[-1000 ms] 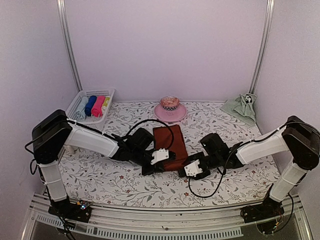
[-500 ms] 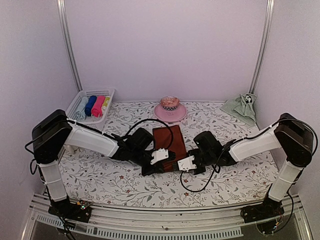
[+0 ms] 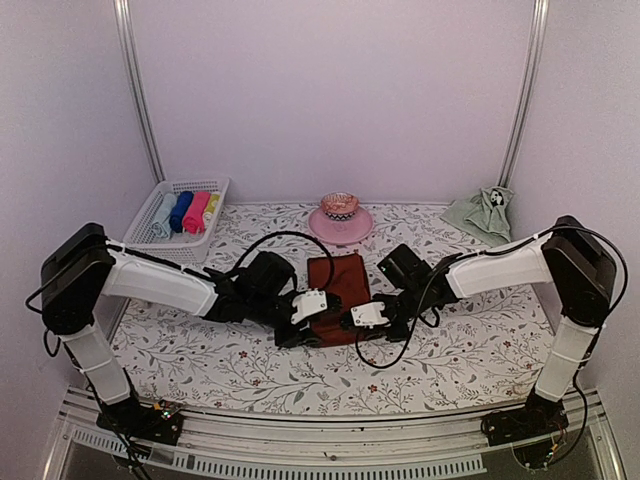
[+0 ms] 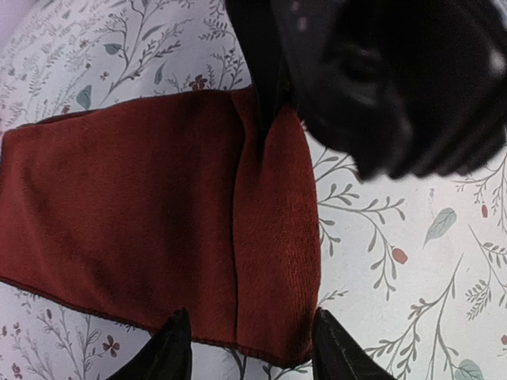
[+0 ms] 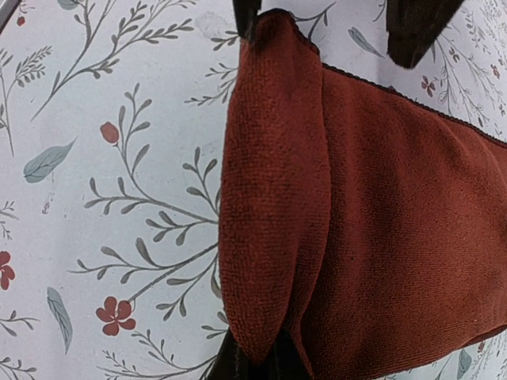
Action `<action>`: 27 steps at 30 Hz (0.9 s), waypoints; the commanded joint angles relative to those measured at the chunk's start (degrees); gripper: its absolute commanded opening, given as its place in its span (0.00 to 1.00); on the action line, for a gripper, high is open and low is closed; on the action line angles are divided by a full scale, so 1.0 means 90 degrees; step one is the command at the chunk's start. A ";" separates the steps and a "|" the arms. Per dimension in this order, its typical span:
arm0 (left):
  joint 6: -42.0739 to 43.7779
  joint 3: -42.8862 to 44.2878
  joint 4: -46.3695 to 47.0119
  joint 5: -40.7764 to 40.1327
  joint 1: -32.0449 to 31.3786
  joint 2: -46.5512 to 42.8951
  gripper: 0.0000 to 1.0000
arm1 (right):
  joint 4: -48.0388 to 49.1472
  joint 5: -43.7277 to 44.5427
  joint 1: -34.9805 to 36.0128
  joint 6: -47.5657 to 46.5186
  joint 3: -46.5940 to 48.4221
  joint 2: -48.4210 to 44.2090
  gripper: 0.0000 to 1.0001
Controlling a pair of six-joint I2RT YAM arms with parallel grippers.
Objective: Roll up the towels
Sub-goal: Roll the towel at the center of the board.
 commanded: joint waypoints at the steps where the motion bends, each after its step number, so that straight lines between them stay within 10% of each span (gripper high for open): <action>1: 0.0012 -0.0372 0.0660 -0.0344 0.0088 -0.0478 0.53 | -0.1005 -0.0669 -0.0233 0.0242 0.0330 0.0184 0.03; 27: 0.2373 -0.1543 0.2642 -0.2179 -0.1360 -0.0254 0.44 | -0.3414 -0.1907 -0.0896 0.1230 0.2458 0.1734 0.05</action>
